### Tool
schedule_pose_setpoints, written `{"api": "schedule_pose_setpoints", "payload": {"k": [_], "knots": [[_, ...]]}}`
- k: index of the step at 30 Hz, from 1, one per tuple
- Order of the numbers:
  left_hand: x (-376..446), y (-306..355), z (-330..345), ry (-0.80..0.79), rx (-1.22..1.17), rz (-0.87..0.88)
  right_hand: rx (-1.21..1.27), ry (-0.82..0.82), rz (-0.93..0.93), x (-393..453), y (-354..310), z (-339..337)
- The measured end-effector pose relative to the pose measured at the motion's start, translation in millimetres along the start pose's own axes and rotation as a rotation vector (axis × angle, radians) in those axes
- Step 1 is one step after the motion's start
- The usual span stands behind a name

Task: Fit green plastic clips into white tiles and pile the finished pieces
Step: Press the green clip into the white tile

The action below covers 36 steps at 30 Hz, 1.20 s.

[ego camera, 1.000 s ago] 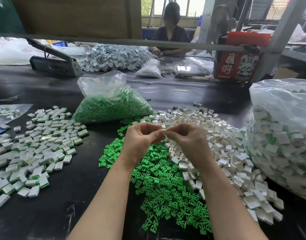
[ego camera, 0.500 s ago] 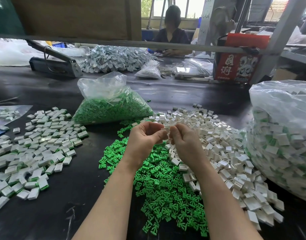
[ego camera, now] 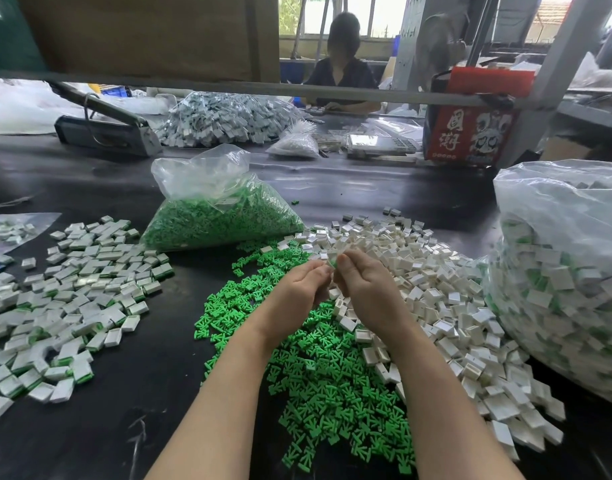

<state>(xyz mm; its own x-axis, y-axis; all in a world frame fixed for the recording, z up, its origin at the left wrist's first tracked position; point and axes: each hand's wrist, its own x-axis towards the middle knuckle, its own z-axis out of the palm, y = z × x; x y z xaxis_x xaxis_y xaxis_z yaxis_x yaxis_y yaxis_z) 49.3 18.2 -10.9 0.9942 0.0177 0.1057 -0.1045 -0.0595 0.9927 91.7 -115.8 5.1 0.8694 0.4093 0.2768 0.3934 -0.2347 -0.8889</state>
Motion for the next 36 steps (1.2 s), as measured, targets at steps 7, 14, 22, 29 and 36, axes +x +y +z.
{"api": "schedule_pose_setpoints", "payload": {"k": [7,14,22,29,36], "knots": [[0,0,-3,-0.036,0.004,0.035,0.085,-0.049,0.042,0,1,0],[-1,0,-9,-0.074,0.073,0.025,0.073,-0.083,0.042,-1,2,-2],[-4,4,-9,-0.097,0.017,0.037,0.113,-0.092,0.043,-1,0,2],[-5,6,-11,-0.122,0.023,0.045,0.188,-0.112,0.051,0,-1,3],[-5,5,-10,-0.093,0.032,0.022,0.155,-0.099,0.023,0,3,8]]}}
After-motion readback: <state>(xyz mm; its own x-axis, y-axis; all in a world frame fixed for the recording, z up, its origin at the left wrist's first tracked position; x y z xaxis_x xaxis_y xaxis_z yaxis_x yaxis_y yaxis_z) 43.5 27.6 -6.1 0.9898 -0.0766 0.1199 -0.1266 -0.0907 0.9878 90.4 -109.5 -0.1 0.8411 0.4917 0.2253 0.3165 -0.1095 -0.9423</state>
